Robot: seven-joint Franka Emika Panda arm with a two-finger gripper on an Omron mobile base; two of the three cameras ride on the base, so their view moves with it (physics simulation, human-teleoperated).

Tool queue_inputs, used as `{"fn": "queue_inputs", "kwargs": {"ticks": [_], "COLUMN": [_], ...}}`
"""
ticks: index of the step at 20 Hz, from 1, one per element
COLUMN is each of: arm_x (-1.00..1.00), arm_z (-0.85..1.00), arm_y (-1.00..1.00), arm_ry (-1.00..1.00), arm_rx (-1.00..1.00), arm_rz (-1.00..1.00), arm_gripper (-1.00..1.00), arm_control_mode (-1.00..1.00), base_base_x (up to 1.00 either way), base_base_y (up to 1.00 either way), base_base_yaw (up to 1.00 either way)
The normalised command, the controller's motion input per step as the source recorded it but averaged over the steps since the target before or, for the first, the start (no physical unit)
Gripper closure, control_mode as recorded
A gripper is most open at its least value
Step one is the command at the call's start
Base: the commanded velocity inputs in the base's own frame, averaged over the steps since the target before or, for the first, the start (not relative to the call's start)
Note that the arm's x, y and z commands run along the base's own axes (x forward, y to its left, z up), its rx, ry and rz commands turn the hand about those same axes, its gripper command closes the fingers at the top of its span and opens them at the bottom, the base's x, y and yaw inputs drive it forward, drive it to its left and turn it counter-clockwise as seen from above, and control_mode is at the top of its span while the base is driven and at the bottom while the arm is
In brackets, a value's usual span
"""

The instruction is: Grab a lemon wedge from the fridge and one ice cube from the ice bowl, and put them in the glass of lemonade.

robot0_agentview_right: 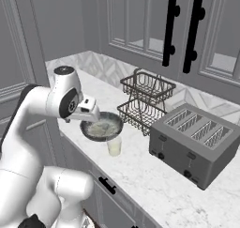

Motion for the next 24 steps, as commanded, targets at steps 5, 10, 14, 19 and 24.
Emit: {"fn": "queue_inputs", "kwargs": {"ticks": [5,10,14,19,24], "arm_x": [0.91,0.69,0.48,0.35,0.39], "arm_z": [-0.55,-0.42,-0.40,-0.30,-0.25], "arm_y": [0.00,0.00,-0.06,-0.12,-0.11], "arm_ry": [0.00,0.03,0.05,0.05,0.06], "arm_rx": [0.00,0.00,0.00,0.00,0.00], "arm_rz": [-0.07,-0.07,-0.05,-0.02,0.00], "arm_gripper": [-1.00,-1.00,-1.00,-1.00,-1.00], "arm_control_mode": [-1.00,-1.00,-1.00,-1.00,-1.00], "base_base_x": [0.00,0.00,0.00,0.00,0.00], "base_base_y": [0.00,0.00,0.00,0.00,0.00], "base_base_yaw": [0.00,0.00,0.00,0.00,0.00]}}
